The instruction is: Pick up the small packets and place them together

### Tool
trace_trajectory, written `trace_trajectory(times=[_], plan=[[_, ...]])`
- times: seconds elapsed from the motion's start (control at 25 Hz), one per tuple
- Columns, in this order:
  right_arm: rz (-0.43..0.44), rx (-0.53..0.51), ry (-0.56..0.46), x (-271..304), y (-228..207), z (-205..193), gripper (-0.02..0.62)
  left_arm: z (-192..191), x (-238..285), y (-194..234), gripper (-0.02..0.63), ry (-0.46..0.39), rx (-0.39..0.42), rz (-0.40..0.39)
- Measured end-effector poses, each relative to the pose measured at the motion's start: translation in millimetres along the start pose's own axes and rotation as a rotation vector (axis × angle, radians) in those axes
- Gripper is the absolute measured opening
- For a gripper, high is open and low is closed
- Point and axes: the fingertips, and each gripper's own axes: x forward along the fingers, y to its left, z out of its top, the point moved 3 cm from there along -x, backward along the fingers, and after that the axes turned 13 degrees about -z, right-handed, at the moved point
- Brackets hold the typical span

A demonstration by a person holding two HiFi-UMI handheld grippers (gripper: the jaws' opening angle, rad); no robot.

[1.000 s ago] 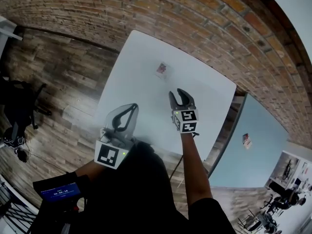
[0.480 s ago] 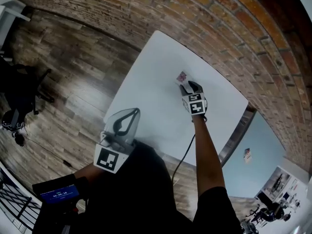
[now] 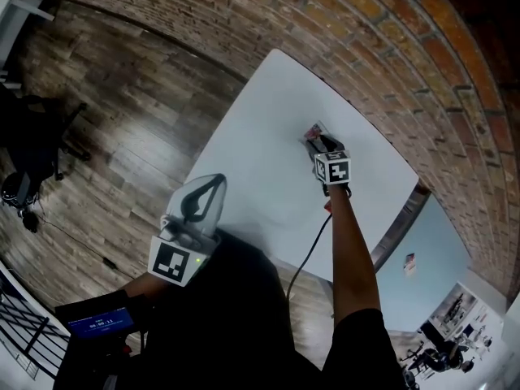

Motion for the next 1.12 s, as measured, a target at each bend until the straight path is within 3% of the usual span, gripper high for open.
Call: trace_trajectory(times=[0.32,0.44,0.52,0.6,0.72,0.8,0.92,1.12], plan=[[-0.109,0.426,-0.001,-7.7,6.7,-13.8,0.201,3.0,7.2,1.7,0.000,-0.009,0.008,-0.013],[-0.077,0.543,-0.083,-20.2,15.9,-7.4,0.209,4.2,7.9,-6.4,0.000,0.002,0.036,-0.038],[-0.038,0.547,-0.158,-35.7,18.1,6.0,0.209,5.7,7.1,-10.1,0.000,0.006,0.053,-0.056],[0.002,0.371,-0.205,-50.0,19.4,20.1,0.209,6.7,7.4,-12.1,0.000,0.005,0.054,-0.065],[0.055,-0.080,-0.187,-56.6,22.7,28.7,0.214,7.1,9.4,-13.0,0.000,0.005,0.053,-0.067],[0.101,-0.310,-0.136,-51.9,25.4,27.5,0.215,7.0,10.9,-12.2,0.000,0.002,0.049,-0.062],[0.149,-0.525,-0.042,-37.7,26.9,20.9,0.215,7.1,10.9,-11.4,0.000,0.000,0.044,-0.050],[0.177,-0.790,0.094,-15.2,37.0,3.2,0.215,6.4,6.8,-12.5,0.000,0.020,0.084,-0.051]])
